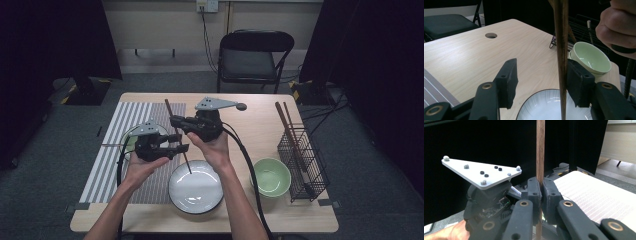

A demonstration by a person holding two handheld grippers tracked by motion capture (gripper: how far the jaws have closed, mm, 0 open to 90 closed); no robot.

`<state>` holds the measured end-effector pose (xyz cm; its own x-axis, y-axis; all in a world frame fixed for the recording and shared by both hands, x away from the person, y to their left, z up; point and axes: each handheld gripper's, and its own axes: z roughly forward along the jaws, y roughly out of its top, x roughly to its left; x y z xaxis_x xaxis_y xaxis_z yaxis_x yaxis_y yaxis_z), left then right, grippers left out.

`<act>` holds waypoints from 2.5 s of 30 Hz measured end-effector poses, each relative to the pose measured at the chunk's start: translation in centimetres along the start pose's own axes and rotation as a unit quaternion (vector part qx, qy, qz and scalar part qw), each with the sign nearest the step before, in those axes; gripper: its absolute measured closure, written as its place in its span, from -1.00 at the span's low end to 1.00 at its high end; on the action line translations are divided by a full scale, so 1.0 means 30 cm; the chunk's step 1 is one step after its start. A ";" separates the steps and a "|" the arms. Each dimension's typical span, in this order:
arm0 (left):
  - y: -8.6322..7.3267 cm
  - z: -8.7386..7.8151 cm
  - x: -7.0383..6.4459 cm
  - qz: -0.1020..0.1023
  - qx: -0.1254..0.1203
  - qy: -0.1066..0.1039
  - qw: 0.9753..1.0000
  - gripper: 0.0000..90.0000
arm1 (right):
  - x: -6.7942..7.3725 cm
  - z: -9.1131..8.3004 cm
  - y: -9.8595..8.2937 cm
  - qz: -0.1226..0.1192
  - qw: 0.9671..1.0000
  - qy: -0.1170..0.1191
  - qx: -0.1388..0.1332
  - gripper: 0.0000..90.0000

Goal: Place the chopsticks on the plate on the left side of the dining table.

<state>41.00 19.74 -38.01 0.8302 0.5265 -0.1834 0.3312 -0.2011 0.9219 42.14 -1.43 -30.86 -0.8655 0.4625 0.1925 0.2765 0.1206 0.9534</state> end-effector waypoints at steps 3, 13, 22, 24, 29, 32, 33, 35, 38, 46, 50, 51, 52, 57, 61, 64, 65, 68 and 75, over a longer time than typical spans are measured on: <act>-0.006 -0.008 0.011 -0.003 -0.003 -0.001 1.000 0.05 | -0.002 -0.010 0.003 0.000 1.000 0.001 -0.003 0.91; -0.003 -0.027 0.011 0.011 -0.011 -0.010 1.000 0.36 | -0.015 -0.032 0.011 0.007 1.000 0.007 -0.012 0.91; 0.005 -0.048 0.012 0.005 -0.032 -0.034 0.999 0.67 | -0.008 -0.010 0.003 0.006 1.000 0.015 -0.012 0.91; 0.004 -0.052 0.015 0.002 -0.032 -0.039 0.999 0.71 | -0.008 -0.006 0.003 0.007 1.000 0.017 -0.013 0.91; 0.002 -0.055 0.015 0.005 -0.021 -0.034 0.999 0.80 | -0.004 0.006 0.003 -0.004 1.000 0.021 -0.005 0.90; 0.002 -0.060 0.014 0.006 -0.023 -0.036 0.999 0.87 | -0.004 0.005 0.002 -0.008 1.000 0.022 -0.007 0.90; 0.003 -0.062 0.015 0.006 -0.023 -0.037 0.999 0.87 | -0.006 0.004 0.002 -0.008 1.000 0.023 -0.009 0.90; 0.003 -0.065 0.015 0.009 -0.024 -0.037 0.999 0.88 | -0.008 0.000 0.003 -0.010 1.000 0.021 -0.010 0.88; 0.002 -0.068 0.017 0.006 -0.024 -0.037 0.999 0.88 | -0.010 -0.008 0.007 -0.016 1.000 0.021 -0.012 0.79; -0.003 -0.084 0.038 -0.002 -0.028 -0.028 0.999 0.88 | -0.017 -0.042 0.012 -0.025 1.000 0.017 -0.008 0.31; 0.002 -0.095 0.042 -0.001 -0.033 -0.027 0.999 0.88 | -0.027 -0.058 -0.011 -0.019 1.000 0.015 -0.004 0.18; 0.004 -0.098 0.043 -0.002 -0.032 -0.026 0.999 0.88 | -0.030 -0.060 -0.018 -0.019 1.000 0.017 -0.001 0.16; 0.005 -0.101 0.044 0.002 -0.032 -0.023 0.999 0.88 | -0.032 -0.062 -0.026 -0.021 1.000 0.014 0.002 0.14; 0.008 -0.118 0.052 -0.001 -0.037 -0.018 0.999 0.88 | -0.047 -0.073 -0.069 -0.014 1.000 0.009 0.008 0.14; 0.013 -0.137 0.060 -0.004 -0.043 -0.015 0.999 0.88 | -0.056 -0.079 -0.103 -0.009 1.000 0.005 0.011 0.19; 0.016 -0.142 0.053 0.003 -0.046 -0.009 0.999 0.88 | -0.054 -0.073 -0.132 -0.010 1.000 0.006 0.021 0.25; 0.018 -0.143 0.049 0.001 -0.048 -0.010 0.999 0.88 | -0.052 -0.072 -0.141 -0.012 1.000 0.007 0.022 0.31; 0.026 -0.147 0.042 0.002 -0.052 -0.010 0.999 0.88 | -0.040 -0.065 -0.173 -0.018 0.999 0.011 0.030 0.37; 0.040 -0.150 0.026 0.009 -0.054 -0.013 0.998 0.88 | -0.008 -0.004 -0.252 -0.018 0.998 0.036 0.056 0.46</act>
<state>40.03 23.64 -35.52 0.8479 0.5010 -0.1735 0.2667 -0.1202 0.9563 40.21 -2.57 -38.10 -0.9026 0.3920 0.1780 0.2853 0.2350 0.9292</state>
